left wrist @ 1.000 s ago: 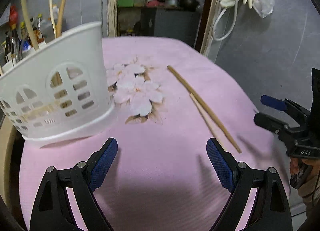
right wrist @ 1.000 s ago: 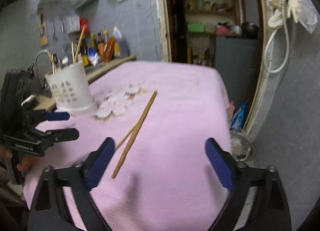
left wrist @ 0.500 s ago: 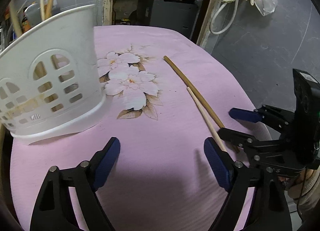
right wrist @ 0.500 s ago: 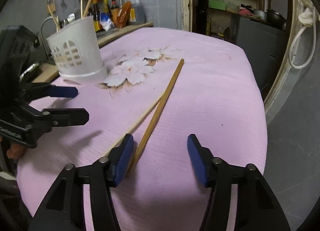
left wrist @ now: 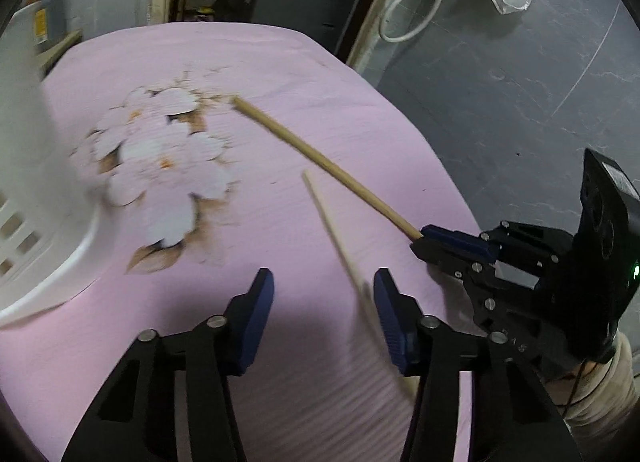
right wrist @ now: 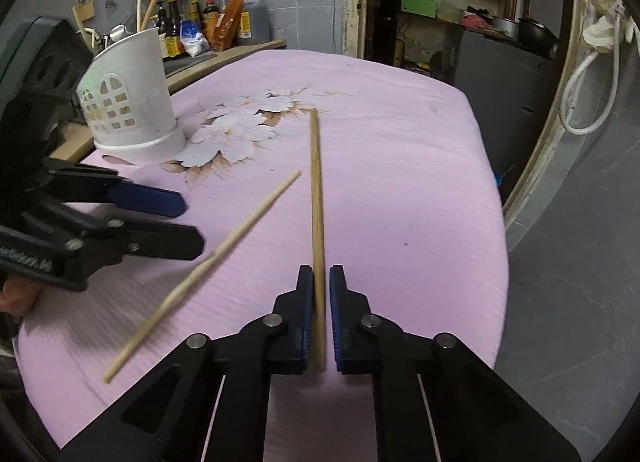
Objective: Organize utensils
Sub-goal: 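Grasp a wooden chopstick with the right tool while the left tool grasps the other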
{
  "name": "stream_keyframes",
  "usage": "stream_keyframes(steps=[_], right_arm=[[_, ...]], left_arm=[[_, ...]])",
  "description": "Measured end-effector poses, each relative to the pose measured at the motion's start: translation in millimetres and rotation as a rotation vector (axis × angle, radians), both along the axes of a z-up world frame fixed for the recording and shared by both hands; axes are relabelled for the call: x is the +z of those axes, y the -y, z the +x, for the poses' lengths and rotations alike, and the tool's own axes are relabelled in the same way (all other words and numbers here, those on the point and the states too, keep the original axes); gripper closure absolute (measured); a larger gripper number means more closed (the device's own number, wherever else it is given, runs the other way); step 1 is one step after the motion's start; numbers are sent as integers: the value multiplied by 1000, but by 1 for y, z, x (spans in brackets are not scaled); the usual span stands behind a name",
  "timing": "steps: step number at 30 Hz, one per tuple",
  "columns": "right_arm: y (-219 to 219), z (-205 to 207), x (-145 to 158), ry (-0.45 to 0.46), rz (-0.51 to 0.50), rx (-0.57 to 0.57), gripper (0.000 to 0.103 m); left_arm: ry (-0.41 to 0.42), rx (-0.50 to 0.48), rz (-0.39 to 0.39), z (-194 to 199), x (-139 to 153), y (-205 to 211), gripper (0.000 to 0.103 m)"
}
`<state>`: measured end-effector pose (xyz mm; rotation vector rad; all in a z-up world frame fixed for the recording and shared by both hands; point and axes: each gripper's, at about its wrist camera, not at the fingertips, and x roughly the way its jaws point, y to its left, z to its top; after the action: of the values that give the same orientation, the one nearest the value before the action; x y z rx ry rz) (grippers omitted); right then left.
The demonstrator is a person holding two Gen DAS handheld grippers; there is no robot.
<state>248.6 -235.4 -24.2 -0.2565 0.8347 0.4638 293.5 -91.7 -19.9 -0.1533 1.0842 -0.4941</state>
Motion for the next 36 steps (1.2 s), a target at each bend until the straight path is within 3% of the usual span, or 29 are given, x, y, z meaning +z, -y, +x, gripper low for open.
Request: stream_keyframes(steps=[2,10,15,21,28,34,35,36], right_arm=[[6,-3,0,12,-14,-13,98],[25,-19,5,9,-22,-46,99],[27,-9,6,-35,3,-34,98],[9,17,4,-93,-15,12,94],[-26,52,3,-134,-55,73,81],[-56,79,-3,-171,-86,107,80],[-57,82,-4,-176,-86,105,80],[-59,84,-4,-179,-86,102,80]], left_arm=[[-13,-13,1,3,-2,4,72],[-56,-1,27,17,-8,12,94],[-71,21,3,17,-8,6,96],[-41,34,51,-1,-4,-15,101],[-29,54,97,-16,1,-43,101],[-46,28,96,-13,-2,-38,100],[-9,-36,103,-13,-2,-37,100],[-8,-40,107,-12,-3,-37,100]])
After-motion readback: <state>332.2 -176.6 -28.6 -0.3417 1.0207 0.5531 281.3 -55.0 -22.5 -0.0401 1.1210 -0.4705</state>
